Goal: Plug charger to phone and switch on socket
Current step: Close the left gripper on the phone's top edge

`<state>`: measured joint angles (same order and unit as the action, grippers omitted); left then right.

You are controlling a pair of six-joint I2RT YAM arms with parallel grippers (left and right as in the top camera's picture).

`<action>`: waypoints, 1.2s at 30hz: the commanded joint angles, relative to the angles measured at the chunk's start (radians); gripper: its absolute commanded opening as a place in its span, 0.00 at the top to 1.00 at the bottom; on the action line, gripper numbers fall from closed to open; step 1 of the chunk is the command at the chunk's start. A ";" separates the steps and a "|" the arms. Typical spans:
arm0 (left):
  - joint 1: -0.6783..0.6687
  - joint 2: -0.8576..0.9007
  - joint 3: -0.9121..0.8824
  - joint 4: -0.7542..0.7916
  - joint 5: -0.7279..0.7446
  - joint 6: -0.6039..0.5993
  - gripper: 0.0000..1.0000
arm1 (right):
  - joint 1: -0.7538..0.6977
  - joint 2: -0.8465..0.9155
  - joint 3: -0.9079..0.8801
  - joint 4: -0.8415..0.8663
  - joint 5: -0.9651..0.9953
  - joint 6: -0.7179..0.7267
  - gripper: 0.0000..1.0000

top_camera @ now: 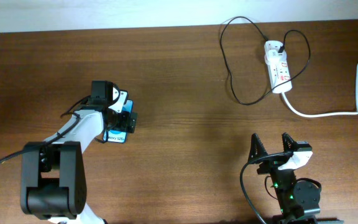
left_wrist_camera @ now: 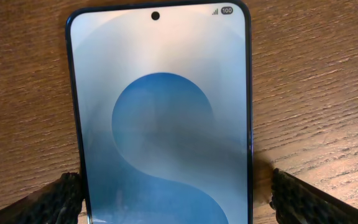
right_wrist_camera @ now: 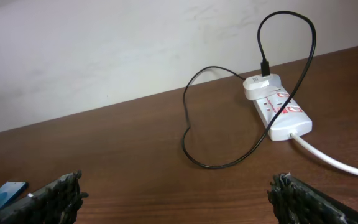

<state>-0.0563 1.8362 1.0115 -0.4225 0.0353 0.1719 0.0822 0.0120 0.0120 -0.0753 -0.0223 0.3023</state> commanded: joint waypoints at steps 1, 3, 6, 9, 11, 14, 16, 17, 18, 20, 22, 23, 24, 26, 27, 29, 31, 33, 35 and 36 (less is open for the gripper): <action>0.000 0.055 -0.064 -0.039 -0.063 0.010 0.01 | 0.003 -0.006 -0.006 -0.004 0.008 -0.009 0.02; 0.000 0.055 -0.066 -0.042 -0.063 0.010 0.01 | 0.003 -0.006 -0.006 -0.004 0.008 -0.009 0.02; 0.000 0.055 -0.069 -0.042 -0.063 0.010 0.01 | 0.003 -0.006 -0.006 -0.004 0.008 -0.009 0.02; 0.000 0.055 -0.069 -0.034 -0.062 0.010 0.01 | 0.003 -0.006 -0.006 -0.004 0.008 -0.010 0.02; 0.000 0.055 -0.069 -0.022 -0.062 0.010 0.01 | 0.003 -0.006 -0.006 -0.004 0.008 -0.009 0.02; 0.000 0.055 -0.069 -0.002 -0.058 0.010 0.01 | 0.003 -0.006 -0.006 -0.004 0.009 -0.010 0.02; 0.000 0.055 -0.069 0.000 -0.059 0.010 0.01 | 0.003 -0.006 -0.006 -0.004 0.008 -0.009 0.02; 0.000 0.055 -0.069 0.003 -0.059 0.010 0.01 | 0.003 -0.006 -0.006 -0.004 0.008 -0.010 0.02; 0.000 0.055 -0.069 0.003 -0.059 0.010 0.01 | 0.003 -0.006 -0.006 -0.004 0.008 -0.010 0.02; 0.000 0.055 -0.069 0.007 -0.060 0.010 0.00 | 0.003 -0.006 -0.006 -0.004 0.008 -0.010 0.02; 0.000 0.055 -0.069 0.011 -0.062 0.010 0.00 | 0.003 -0.006 -0.006 -0.004 0.008 -0.009 0.02; 0.000 0.055 -0.069 0.014 -0.062 0.010 0.00 | 0.003 -0.006 -0.006 -0.004 0.008 -0.009 0.02; 0.000 0.055 -0.069 0.015 -0.062 0.010 0.01 | 0.003 -0.006 -0.006 -0.004 0.008 -0.010 0.02; 0.000 0.055 -0.069 0.018 -0.062 0.010 0.06 | 0.003 -0.006 -0.006 -0.004 0.008 -0.010 0.02; 0.000 0.055 -0.069 0.018 -0.062 0.010 0.10 | 0.003 -0.006 -0.006 -0.004 0.008 -0.010 0.02; 0.000 0.055 -0.069 0.017 -0.062 0.010 0.11 | 0.003 -0.006 -0.006 -0.004 0.008 -0.010 0.02; 0.000 0.055 -0.069 0.017 -0.062 0.010 0.12 | 0.003 -0.006 -0.006 -0.004 0.008 -0.010 0.02; 0.000 0.055 -0.068 0.017 -0.062 0.010 0.15 | 0.003 -0.006 -0.006 -0.004 0.009 -0.009 0.02; 0.000 0.055 -0.069 0.017 -0.061 0.009 0.17 | 0.003 -0.006 -0.006 -0.004 0.008 -0.009 0.02; 0.000 0.055 -0.069 0.017 -0.061 0.010 0.17 | 0.003 -0.006 -0.006 -0.004 0.008 -0.010 0.02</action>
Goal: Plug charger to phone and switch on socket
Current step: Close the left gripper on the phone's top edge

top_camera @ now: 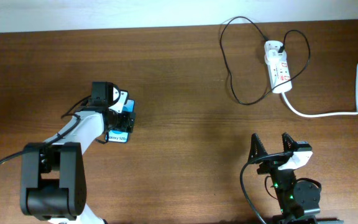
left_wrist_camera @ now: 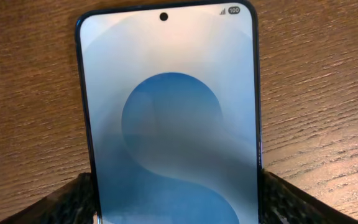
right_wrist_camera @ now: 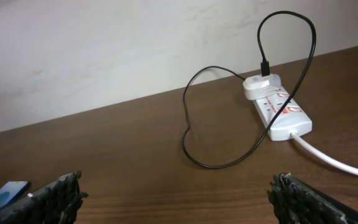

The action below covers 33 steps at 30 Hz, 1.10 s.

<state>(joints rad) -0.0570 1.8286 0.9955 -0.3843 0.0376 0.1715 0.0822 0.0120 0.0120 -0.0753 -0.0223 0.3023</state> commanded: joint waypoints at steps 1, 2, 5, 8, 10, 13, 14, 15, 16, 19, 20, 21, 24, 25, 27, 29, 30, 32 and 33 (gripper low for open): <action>0.001 0.062 -0.053 -0.023 -0.064 0.010 0.17 | 0.003 -0.006 -0.006 -0.004 0.008 -0.010 0.02; 0.001 0.062 -0.053 -0.023 -0.064 0.010 0.17 | 0.003 -0.006 -0.006 -0.004 0.008 -0.009 0.02; 0.001 0.062 -0.053 -0.024 -0.064 0.010 0.21 | 0.003 -0.006 -0.006 -0.004 0.008 -0.010 0.02; 0.001 0.062 -0.052 -0.028 -0.063 0.009 0.22 | 0.003 -0.006 -0.006 -0.004 0.008 -0.010 0.02; 0.001 0.062 -0.052 -0.028 -0.060 0.000 0.23 | 0.003 -0.006 -0.006 -0.004 0.008 -0.009 0.01; 0.000 0.062 -0.052 -0.029 -0.060 -0.004 0.25 | 0.003 -0.006 -0.006 -0.004 0.008 -0.010 0.02; -0.001 0.062 -0.052 -0.032 -0.060 -0.017 0.26 | 0.003 -0.006 -0.006 -0.004 0.008 -0.010 0.02; -0.001 0.062 -0.052 -0.037 -0.052 -0.024 0.28 | 0.003 -0.006 -0.006 -0.004 0.008 -0.010 0.02; -0.001 0.062 -0.051 -0.040 -0.043 -0.024 0.30 | 0.003 -0.006 -0.006 -0.004 0.008 -0.010 0.02; -0.001 0.061 -0.045 -0.051 -0.023 -0.024 0.34 | 0.003 -0.006 -0.006 -0.004 0.008 -0.010 0.02; -0.001 0.061 -0.042 -0.056 -0.022 -0.024 0.34 | 0.003 -0.006 -0.006 -0.004 0.009 -0.010 0.02; -0.001 0.061 -0.038 -0.061 -0.022 -0.024 0.34 | 0.003 -0.006 -0.006 -0.004 0.008 -0.010 0.02; -0.001 0.061 -0.020 -0.081 -0.011 -0.024 0.34 | 0.003 -0.006 -0.006 -0.004 0.008 -0.010 0.02; -0.001 0.060 -0.011 -0.090 0.004 -0.024 0.35 | 0.003 -0.006 -0.006 -0.004 0.008 -0.010 0.02; -0.001 0.058 0.009 -0.109 0.028 -0.024 0.35 | 0.003 -0.006 -0.006 -0.004 0.008 -0.010 0.02; -0.001 0.054 0.029 -0.128 0.031 -0.024 0.36 | 0.003 -0.006 -0.006 -0.004 0.009 -0.010 0.02; -0.001 0.051 0.037 -0.136 0.031 -0.024 0.36 | 0.003 -0.006 -0.006 -0.004 0.008 -0.010 0.02; -0.001 0.042 0.051 -0.153 0.035 -0.024 0.37 | 0.003 -0.006 -0.006 -0.004 0.008 -0.010 0.02; -0.001 0.035 0.057 -0.161 0.042 -0.024 0.37 | 0.003 -0.006 -0.006 -0.004 0.009 -0.009 0.02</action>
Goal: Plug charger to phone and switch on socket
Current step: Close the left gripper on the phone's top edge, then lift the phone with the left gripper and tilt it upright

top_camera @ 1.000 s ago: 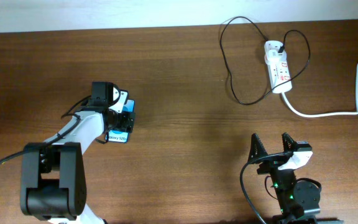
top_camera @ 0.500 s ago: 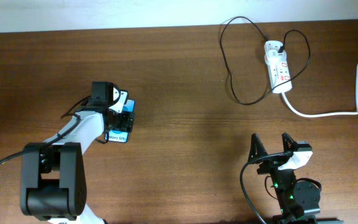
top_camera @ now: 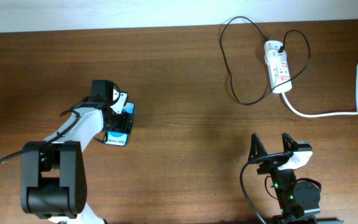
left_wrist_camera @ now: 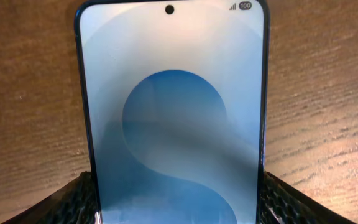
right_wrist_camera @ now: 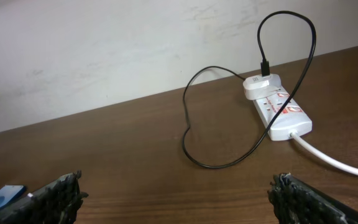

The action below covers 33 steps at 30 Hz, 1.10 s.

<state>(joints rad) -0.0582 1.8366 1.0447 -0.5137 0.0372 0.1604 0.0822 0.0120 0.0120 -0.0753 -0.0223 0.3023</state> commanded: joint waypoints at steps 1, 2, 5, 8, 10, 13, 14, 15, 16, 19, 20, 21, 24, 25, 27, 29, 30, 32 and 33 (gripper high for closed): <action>0.000 0.014 0.015 -0.039 0.056 -0.014 0.37 | 0.003 -0.006 -0.006 -0.004 0.008 -0.010 0.02; 0.000 0.003 0.019 -0.043 0.060 -0.017 0.37 | 0.003 -0.006 -0.006 -0.004 0.008 -0.009 0.02; 0.000 -0.034 0.027 -0.049 0.081 -0.017 0.37 | 0.003 -0.006 -0.006 -0.004 0.008 -0.010 0.02; 0.000 -0.088 0.029 -0.050 0.106 -0.025 0.37 | 0.003 -0.006 -0.006 -0.004 0.008 -0.010 0.02; 0.000 -0.121 0.029 -0.051 0.106 -0.055 0.38 | 0.003 -0.006 -0.006 -0.004 0.008 -0.009 0.02; 0.000 -0.171 0.029 -0.064 0.114 -0.066 0.38 | 0.003 -0.006 -0.006 -0.004 0.008 -0.009 0.02; 0.000 -0.184 0.029 -0.068 0.125 -0.067 0.39 | 0.003 -0.006 -0.006 -0.004 0.009 -0.009 0.02; 0.000 -0.196 0.029 -0.072 0.141 -0.068 0.39 | 0.003 -0.006 -0.006 -0.004 0.008 -0.009 0.02; 0.000 -0.208 0.029 -0.073 0.156 -0.076 0.39 | 0.003 -0.006 -0.006 -0.004 0.008 -0.010 0.02; -0.005 -0.240 0.030 -0.075 0.195 -0.103 0.41 | 0.003 -0.006 -0.006 -0.004 0.008 -0.009 0.02; -0.011 -0.250 0.030 -0.076 0.196 -0.113 0.42 | 0.003 -0.006 -0.006 -0.004 0.008 -0.010 0.02; -0.021 -0.260 0.030 -0.076 0.197 -0.124 0.42 | 0.003 -0.006 -0.006 -0.004 0.008 -0.009 0.02; -0.048 -0.273 0.030 -0.075 0.207 -0.123 0.42 | 0.003 -0.006 -0.006 -0.004 0.008 -0.010 0.02; -0.061 -0.276 0.030 -0.075 0.207 -0.124 0.42 | 0.003 -0.006 -0.006 -0.004 0.008 -0.009 0.02; -0.084 -0.278 0.030 -0.076 0.208 -0.124 0.41 | 0.003 -0.006 -0.006 -0.004 0.009 -0.010 0.02; -0.115 -0.278 0.030 -0.077 0.207 -0.135 0.41 | 0.003 -0.006 -0.006 -0.004 0.008 -0.009 0.02; -0.130 -0.278 0.030 -0.077 0.208 -0.151 0.41 | 0.003 -0.006 -0.006 -0.004 0.008 -0.009 0.02; -0.154 -0.278 0.030 -0.077 0.211 -0.180 0.41 | 0.003 -0.006 -0.006 -0.004 0.008 -0.010 0.02; -0.171 -0.278 0.030 -0.079 0.211 -0.200 0.41 | 0.003 -0.006 -0.006 -0.004 0.008 -0.009 0.02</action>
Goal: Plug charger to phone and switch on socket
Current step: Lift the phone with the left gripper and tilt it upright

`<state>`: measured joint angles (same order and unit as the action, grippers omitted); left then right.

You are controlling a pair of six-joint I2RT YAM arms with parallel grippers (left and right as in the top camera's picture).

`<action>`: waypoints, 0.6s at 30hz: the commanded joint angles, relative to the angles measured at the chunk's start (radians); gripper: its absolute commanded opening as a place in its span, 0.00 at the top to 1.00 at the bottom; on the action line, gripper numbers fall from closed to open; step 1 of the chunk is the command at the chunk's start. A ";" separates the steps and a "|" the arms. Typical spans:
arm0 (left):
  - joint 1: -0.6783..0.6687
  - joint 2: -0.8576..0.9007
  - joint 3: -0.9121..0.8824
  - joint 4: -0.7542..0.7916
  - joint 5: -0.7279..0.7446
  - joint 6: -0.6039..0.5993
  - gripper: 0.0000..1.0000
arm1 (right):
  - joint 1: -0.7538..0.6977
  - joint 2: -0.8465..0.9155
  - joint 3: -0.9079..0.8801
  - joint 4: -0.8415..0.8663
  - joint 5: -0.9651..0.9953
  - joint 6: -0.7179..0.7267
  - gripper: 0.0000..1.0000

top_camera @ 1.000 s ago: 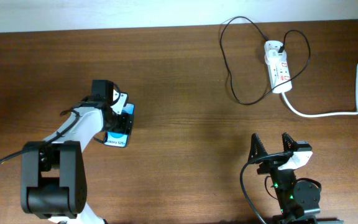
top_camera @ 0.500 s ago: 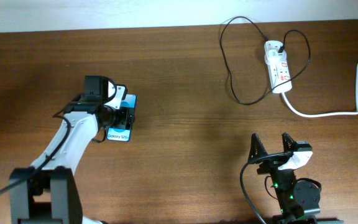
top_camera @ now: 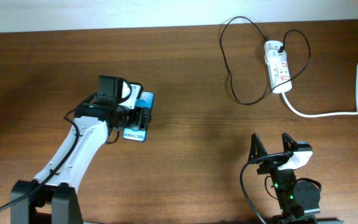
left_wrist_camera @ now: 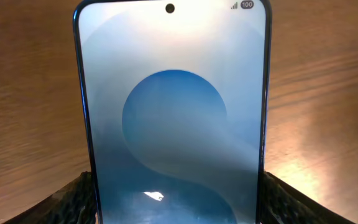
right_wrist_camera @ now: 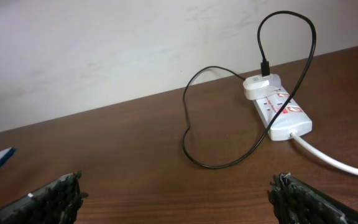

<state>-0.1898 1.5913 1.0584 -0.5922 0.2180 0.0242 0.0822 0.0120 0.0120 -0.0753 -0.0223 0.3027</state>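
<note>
My left gripper (top_camera: 135,117) is shut on the phone (top_camera: 139,118), a blue handset with a lit blue-and-white screen (left_wrist_camera: 173,106) that fills the left wrist view, held above the table left of centre. The white power strip (top_camera: 277,67) lies at the back right with a white charger plug (right_wrist_camera: 261,85) in it; its black cable (top_camera: 232,74) loops across the wood to the left. My right gripper (top_camera: 278,148) stands open near the front edge, with nothing between its fingers (right_wrist_camera: 55,196). The cable's free end cannot be made out.
A thick white mains lead (top_camera: 340,112) runs from the power strip to the right edge of the table. The brown wooden table (top_camera: 191,149) ends at a white wall (right_wrist_camera: 104,50) behind.
My left gripper, still shut on the phone, has moved to the right and lifted it off the table. The right arm has not moved.
My left gripper stood open around the phone lying on the table at the left. Then its fingers were shut against the phone's sides. It stayed so with the phone slightly turned, and now holds it raised nearer the table's middle.
</note>
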 commanded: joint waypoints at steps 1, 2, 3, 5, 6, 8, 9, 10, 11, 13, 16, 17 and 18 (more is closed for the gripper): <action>-0.057 -0.032 0.016 0.000 0.031 -0.085 0.41 | 0.003 -0.006 -0.006 -0.004 0.008 -0.010 0.02; -0.079 -0.032 0.016 0.000 0.031 -0.105 0.41 | 0.003 -0.006 -0.006 -0.004 0.009 -0.010 0.02; -0.092 -0.032 0.016 0.000 0.031 -0.117 0.41 | 0.003 -0.006 -0.006 -0.004 0.008 -0.010 0.02; -0.118 -0.032 0.018 -0.001 0.031 -0.150 0.42 | 0.003 -0.006 -0.006 -0.004 0.009 -0.010 0.02; -0.135 -0.032 0.019 -0.001 0.035 -0.172 0.42 | 0.003 -0.006 -0.006 -0.004 0.008 -0.010 0.02; -0.165 -0.032 0.026 -0.001 0.065 -0.219 0.42 | 0.003 -0.006 -0.006 -0.004 0.008 -0.010 0.02; -0.174 -0.032 0.029 -0.001 0.080 -0.241 0.42 | 0.003 -0.006 -0.006 -0.004 0.008 -0.010 0.02; -0.179 -0.032 0.031 -0.001 0.095 -0.258 0.42 | 0.003 -0.006 -0.006 -0.004 0.008 -0.010 0.02; -0.183 -0.032 0.033 -0.001 0.111 -0.279 0.43 | 0.003 -0.006 -0.006 -0.004 0.008 -0.010 0.02; -0.190 -0.032 0.037 0.000 0.147 -0.331 0.43 | 0.003 -0.006 -0.006 -0.004 0.008 -0.010 0.02; -0.190 -0.032 0.037 0.000 0.194 -0.379 0.43 | 0.003 -0.006 -0.006 -0.004 0.008 -0.010 0.02; -0.190 -0.032 0.037 0.000 0.211 -0.391 0.43 | 0.003 -0.006 -0.006 -0.004 0.008 -0.010 0.02; -0.190 -0.032 0.037 0.000 0.219 -0.402 0.43 | 0.003 -0.006 -0.006 -0.004 0.008 -0.010 0.02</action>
<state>-0.3779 1.5913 1.0607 -0.5953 0.3477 -0.2955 0.0822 0.0120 0.0120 -0.0753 -0.0223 0.3019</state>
